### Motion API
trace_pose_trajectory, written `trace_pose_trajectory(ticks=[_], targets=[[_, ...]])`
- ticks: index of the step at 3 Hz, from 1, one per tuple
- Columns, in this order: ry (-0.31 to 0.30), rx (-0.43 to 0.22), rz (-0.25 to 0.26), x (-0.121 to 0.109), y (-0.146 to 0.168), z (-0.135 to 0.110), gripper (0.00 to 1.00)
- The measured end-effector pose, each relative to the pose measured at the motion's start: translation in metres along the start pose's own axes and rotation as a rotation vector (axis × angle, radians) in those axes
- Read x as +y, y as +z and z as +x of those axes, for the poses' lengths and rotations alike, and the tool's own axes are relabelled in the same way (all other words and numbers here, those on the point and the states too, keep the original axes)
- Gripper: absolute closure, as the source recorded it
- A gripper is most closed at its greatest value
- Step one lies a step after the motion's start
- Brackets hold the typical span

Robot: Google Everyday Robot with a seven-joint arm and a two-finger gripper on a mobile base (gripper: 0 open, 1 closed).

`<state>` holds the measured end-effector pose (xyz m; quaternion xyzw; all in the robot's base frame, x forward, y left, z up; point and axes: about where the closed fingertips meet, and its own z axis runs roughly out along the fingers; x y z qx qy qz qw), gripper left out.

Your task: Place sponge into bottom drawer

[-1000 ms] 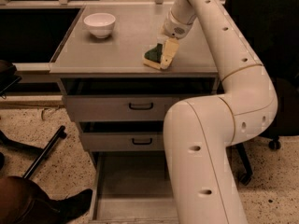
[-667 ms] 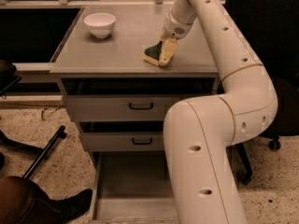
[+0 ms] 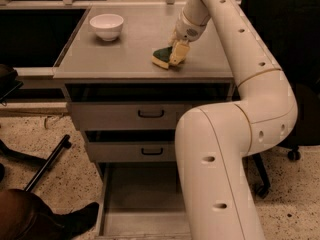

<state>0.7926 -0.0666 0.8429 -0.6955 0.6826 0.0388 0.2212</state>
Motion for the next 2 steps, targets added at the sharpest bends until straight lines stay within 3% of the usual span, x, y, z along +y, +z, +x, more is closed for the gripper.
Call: trace_pose_trajectory(ticks=[1,2], targets=[[0.002,0.019,0.046,-0.01,-0.008,-0.008,0.99],[-0.037,0.053,0.108,-0.017,-0.03,-0.018,1.0]])
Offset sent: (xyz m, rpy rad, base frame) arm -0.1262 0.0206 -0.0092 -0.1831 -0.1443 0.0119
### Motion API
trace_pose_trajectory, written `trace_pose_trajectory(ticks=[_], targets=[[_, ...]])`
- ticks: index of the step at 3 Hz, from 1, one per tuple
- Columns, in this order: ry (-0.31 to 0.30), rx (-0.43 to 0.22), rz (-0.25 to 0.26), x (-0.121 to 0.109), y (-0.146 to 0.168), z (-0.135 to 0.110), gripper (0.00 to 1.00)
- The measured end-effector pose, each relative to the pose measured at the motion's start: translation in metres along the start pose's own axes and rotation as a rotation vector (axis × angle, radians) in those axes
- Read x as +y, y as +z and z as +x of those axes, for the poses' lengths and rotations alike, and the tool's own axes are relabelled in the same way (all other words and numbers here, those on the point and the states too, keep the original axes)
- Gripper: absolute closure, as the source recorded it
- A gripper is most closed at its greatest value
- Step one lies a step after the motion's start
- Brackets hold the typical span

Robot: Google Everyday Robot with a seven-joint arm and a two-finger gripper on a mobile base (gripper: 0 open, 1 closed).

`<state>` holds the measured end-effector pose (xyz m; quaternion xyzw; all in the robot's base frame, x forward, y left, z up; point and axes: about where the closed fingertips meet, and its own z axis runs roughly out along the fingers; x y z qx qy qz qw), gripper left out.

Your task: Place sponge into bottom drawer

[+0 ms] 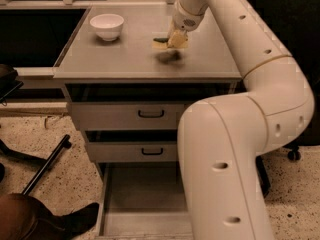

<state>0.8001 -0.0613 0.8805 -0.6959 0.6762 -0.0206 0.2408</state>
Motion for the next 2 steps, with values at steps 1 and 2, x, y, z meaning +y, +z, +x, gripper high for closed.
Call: trace_pose_trajectory(ticks=[1,2], targets=[[-0.043,-0.014,0.145,-0.006,-0.066,0.002,1.0],[-0.077,-0.053,0.188,0.001,-0.092,-0.023,1.0]])
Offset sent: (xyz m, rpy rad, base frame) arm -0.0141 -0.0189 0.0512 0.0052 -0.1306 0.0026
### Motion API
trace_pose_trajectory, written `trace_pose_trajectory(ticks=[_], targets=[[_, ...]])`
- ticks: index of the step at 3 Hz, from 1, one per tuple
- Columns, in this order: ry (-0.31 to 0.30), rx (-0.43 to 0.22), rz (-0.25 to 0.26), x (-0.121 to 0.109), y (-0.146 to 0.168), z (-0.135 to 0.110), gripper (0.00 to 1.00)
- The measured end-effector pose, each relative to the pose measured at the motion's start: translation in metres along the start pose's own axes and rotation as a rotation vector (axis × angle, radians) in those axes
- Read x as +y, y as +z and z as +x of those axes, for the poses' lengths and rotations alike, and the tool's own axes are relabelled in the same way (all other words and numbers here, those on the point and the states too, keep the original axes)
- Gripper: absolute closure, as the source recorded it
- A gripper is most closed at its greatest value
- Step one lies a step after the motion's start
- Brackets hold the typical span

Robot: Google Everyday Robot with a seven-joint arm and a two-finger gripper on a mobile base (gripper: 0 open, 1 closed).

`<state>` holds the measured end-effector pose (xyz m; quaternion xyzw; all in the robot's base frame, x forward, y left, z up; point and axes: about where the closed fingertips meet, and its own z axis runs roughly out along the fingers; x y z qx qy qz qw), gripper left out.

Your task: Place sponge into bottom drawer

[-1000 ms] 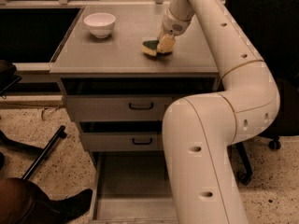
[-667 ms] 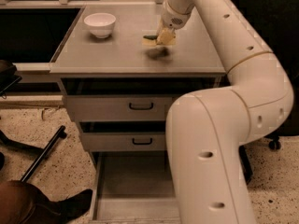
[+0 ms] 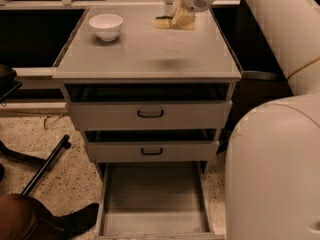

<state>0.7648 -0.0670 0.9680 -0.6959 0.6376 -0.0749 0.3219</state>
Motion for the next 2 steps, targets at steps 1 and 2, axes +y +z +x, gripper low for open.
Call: trace_pose_trajectory(ticks=[1,2], targets=[[0.0,0.0,0.0,0.0,0.0,0.0,1.0],[0.011,-0.032,-0.046,0.02,0.003,-0.005,1.0]])
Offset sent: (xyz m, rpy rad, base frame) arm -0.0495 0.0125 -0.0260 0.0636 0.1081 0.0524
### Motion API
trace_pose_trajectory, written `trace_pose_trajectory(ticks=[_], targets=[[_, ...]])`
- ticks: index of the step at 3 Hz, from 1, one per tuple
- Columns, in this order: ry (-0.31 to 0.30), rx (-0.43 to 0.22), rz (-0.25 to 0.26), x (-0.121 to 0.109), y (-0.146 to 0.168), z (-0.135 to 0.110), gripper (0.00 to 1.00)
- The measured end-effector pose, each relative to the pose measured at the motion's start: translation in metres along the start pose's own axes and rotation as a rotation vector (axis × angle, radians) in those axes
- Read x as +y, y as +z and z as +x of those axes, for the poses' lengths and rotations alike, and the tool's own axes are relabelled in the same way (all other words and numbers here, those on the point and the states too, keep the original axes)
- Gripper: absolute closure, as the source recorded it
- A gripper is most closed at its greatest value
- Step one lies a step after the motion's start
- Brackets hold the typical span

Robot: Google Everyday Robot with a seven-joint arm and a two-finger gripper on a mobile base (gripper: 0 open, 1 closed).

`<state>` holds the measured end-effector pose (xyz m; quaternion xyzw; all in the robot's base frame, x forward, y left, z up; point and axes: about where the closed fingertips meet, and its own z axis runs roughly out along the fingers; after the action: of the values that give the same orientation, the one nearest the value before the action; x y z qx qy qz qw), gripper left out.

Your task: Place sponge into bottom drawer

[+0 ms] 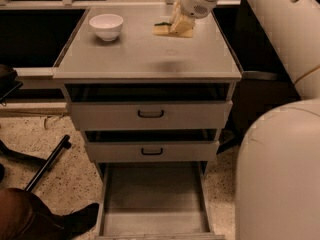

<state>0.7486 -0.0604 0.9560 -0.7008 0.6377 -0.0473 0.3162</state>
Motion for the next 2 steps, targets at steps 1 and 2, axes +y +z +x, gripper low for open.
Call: trace_pose_trajectory(ticks=[1,2], targets=[[0.026,-0.038,-0.079,0.044,-0.008,-0.014,1.0],[0.043,-0.049,-0.163,0.097,-0.022,-0.035,1.0]])
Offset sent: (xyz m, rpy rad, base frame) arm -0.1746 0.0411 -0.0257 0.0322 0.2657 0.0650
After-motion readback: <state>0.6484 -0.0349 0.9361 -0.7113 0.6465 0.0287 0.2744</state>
